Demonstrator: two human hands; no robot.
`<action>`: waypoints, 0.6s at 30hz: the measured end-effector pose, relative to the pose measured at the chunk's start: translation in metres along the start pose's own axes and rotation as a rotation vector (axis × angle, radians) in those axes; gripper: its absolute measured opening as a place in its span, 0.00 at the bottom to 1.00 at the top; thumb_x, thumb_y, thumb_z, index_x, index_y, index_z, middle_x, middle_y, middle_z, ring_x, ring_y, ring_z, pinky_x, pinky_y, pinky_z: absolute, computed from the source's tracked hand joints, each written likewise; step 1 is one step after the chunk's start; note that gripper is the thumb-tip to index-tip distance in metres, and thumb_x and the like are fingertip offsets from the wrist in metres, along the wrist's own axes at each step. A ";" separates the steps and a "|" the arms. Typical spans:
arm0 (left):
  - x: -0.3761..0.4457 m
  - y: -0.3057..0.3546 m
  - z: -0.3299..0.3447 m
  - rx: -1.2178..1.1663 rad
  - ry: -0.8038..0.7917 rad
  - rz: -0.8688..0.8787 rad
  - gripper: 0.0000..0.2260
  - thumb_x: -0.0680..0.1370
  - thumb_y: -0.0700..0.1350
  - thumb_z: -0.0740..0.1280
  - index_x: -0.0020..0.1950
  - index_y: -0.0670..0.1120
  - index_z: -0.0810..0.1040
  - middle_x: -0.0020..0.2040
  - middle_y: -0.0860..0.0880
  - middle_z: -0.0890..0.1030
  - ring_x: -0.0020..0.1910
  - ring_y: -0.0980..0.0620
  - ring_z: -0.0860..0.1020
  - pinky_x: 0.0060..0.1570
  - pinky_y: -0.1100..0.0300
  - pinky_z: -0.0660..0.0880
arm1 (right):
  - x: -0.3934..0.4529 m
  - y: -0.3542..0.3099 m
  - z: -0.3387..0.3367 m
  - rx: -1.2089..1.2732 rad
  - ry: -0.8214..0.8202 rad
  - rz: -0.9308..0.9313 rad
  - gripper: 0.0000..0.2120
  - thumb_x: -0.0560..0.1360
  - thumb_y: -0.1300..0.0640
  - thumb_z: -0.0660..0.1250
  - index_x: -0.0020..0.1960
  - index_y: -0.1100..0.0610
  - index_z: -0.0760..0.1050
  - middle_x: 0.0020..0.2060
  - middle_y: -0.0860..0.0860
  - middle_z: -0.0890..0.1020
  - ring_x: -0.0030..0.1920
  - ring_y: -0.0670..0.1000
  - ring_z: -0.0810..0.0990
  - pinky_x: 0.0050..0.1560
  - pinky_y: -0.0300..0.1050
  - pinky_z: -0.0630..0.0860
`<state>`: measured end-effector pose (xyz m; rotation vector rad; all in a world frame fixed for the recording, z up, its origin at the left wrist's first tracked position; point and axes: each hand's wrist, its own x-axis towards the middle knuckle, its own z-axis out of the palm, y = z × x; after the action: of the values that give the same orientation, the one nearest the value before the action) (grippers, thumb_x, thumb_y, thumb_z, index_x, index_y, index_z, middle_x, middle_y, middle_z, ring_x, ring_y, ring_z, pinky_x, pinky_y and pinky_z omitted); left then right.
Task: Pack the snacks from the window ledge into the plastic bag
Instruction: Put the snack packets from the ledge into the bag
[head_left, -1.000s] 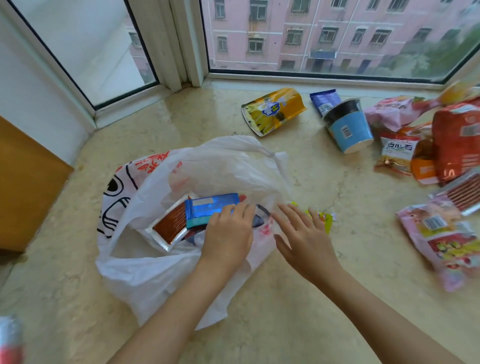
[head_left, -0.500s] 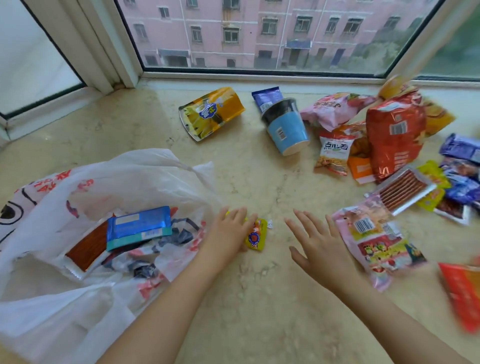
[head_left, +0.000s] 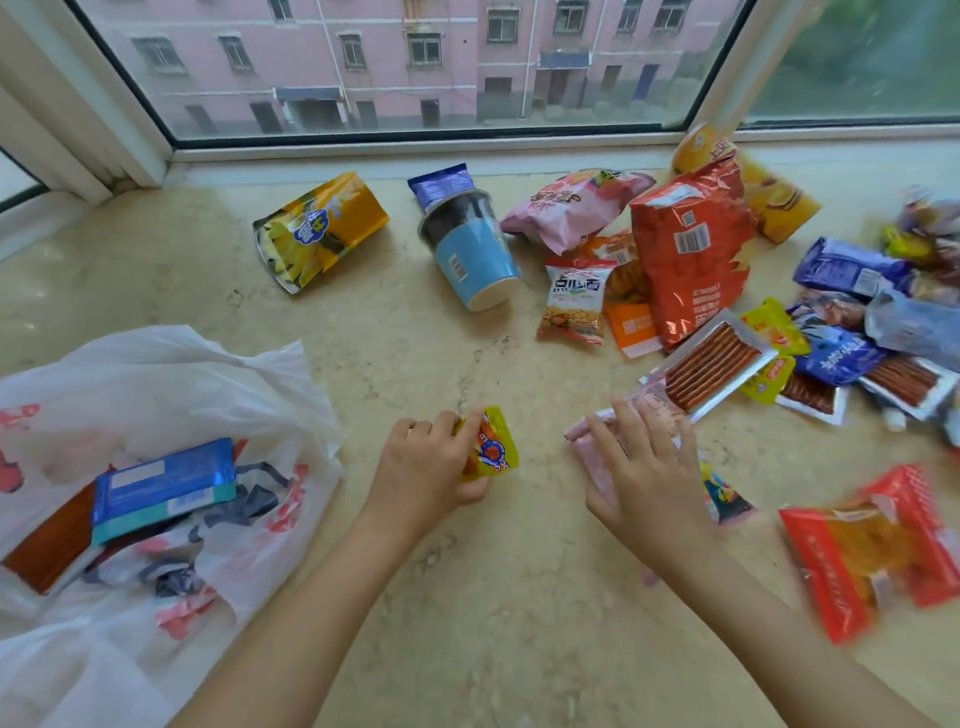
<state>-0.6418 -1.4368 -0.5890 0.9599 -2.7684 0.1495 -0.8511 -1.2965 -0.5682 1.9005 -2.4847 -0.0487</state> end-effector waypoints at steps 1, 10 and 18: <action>0.005 0.006 0.000 -0.007 0.001 0.003 0.29 0.65 0.61 0.63 0.59 0.46 0.80 0.42 0.48 0.81 0.28 0.47 0.77 0.36 0.56 0.75 | -0.001 0.007 0.000 -0.010 -0.011 0.018 0.29 0.67 0.48 0.66 0.66 0.55 0.73 0.69 0.59 0.71 0.69 0.62 0.69 0.64 0.68 0.63; 0.014 0.045 -0.001 -0.005 -0.047 -0.025 0.31 0.63 0.62 0.69 0.61 0.46 0.80 0.41 0.49 0.80 0.27 0.48 0.76 0.35 0.56 0.73 | -0.008 0.030 0.002 0.091 -0.161 0.214 0.39 0.66 0.32 0.63 0.74 0.42 0.59 0.75 0.55 0.60 0.72 0.63 0.63 0.52 0.69 0.72; 0.008 0.047 -0.002 0.027 -0.083 -0.070 0.30 0.65 0.63 0.64 0.60 0.46 0.80 0.41 0.48 0.81 0.28 0.47 0.77 0.35 0.56 0.73 | -0.006 0.023 0.008 0.079 -0.184 0.170 0.43 0.61 0.41 0.72 0.74 0.46 0.63 0.74 0.62 0.62 0.63 0.65 0.73 0.44 0.61 0.76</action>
<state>-0.6767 -1.4046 -0.5868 1.0918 -2.8102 0.1394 -0.8720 -1.2850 -0.5753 1.7791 -2.8003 -0.1307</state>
